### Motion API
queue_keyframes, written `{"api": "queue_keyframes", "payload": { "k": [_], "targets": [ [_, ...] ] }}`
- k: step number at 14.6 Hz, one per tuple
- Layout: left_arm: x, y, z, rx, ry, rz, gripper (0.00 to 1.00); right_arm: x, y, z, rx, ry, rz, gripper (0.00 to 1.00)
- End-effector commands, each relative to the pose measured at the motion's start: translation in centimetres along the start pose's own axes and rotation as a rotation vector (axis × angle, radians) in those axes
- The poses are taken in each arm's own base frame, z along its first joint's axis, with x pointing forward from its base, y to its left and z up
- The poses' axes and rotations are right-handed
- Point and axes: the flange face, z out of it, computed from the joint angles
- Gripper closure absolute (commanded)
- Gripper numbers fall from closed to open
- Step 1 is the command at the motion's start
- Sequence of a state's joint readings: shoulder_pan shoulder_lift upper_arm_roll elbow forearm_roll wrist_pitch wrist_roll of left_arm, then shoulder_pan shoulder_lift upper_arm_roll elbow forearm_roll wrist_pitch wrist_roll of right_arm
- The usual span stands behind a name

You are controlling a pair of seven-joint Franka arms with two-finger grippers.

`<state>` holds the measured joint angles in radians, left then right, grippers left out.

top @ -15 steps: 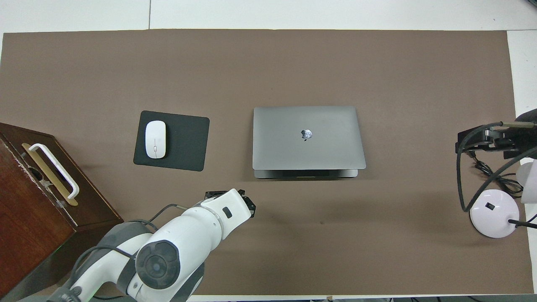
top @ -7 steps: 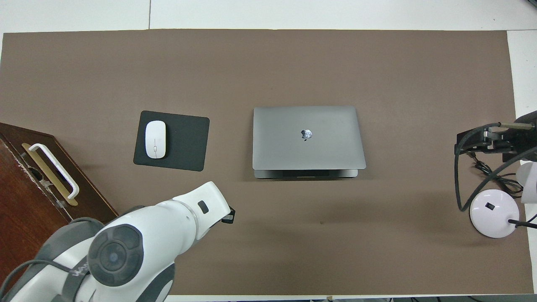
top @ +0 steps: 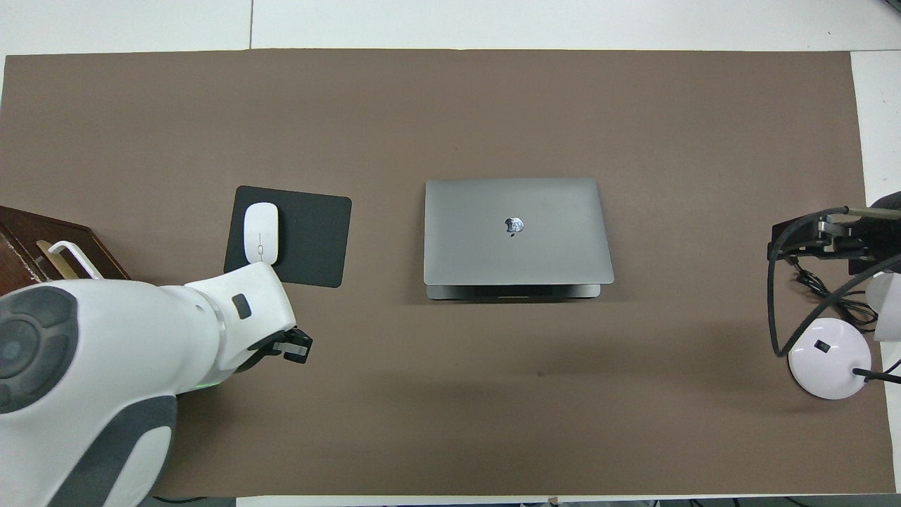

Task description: Close laptop with both arms

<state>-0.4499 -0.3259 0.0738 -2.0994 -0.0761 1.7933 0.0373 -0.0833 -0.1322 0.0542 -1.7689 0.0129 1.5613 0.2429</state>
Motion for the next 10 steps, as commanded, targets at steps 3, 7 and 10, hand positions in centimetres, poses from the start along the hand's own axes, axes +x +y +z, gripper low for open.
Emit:
{"api": "queue_keyframes", "payload": {
  "k": [3, 7, 10],
  "targets": [
    [-0.4, -6.5, -2.6, 0.062, -0.027, 0.021, 1.0, -1.0, 0.7, 0.1, 0.008, -0.008, 0.04, 0.0],
    [-0.7, -9.7, -3.8, 0.112, -0.026, -0.024, 1.0, -1.2, 0.6, 0.4, 0.005, -0.018, 0.039, 0.0],
    [-1.0, -11.4, -4.1, 0.116, -0.009, -0.069, 0.0, -1.1, 0.6, 0.4, 0.005, -0.015, 0.039, 0.0]
  ]
}}
